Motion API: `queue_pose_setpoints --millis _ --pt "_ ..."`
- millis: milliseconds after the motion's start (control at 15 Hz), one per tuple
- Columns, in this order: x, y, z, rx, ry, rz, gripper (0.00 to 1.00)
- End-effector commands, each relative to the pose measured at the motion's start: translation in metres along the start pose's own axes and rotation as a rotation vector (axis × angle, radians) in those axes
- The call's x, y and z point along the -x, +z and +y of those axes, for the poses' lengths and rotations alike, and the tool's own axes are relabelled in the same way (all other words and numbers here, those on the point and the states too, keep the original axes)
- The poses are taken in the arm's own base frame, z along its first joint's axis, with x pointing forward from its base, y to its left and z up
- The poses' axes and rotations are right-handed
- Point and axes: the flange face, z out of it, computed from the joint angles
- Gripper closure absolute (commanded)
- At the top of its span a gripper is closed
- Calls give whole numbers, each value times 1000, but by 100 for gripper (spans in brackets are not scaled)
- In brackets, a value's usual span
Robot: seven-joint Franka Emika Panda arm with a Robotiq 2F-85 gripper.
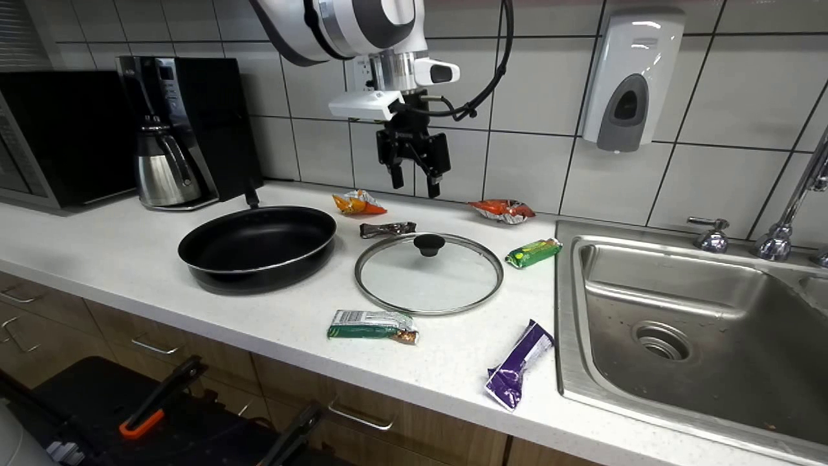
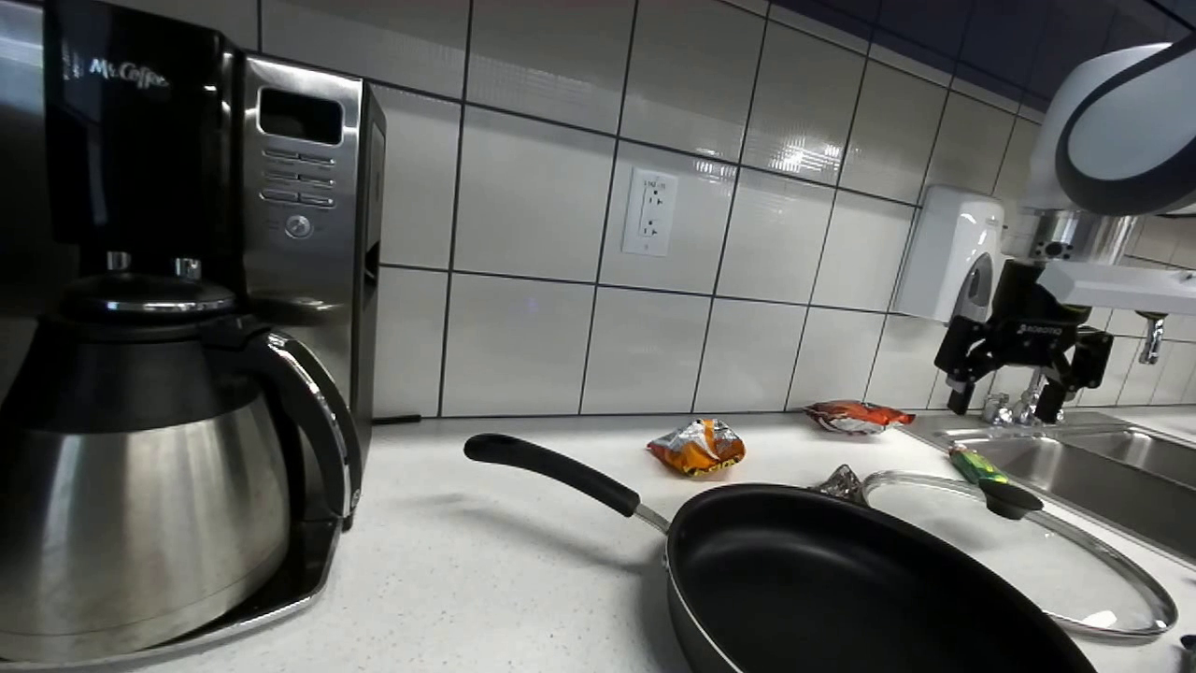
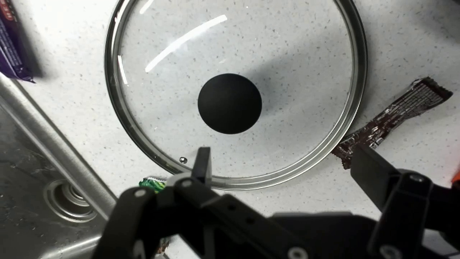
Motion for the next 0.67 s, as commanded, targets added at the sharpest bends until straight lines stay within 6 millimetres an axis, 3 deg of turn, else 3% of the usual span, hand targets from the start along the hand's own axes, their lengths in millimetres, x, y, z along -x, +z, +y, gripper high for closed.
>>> queue_pose_setpoints --millis 0,600 --pt "-9 6 -17 24 147 -43 0" --pt "-32 43 -73 -9 470 -118 0"
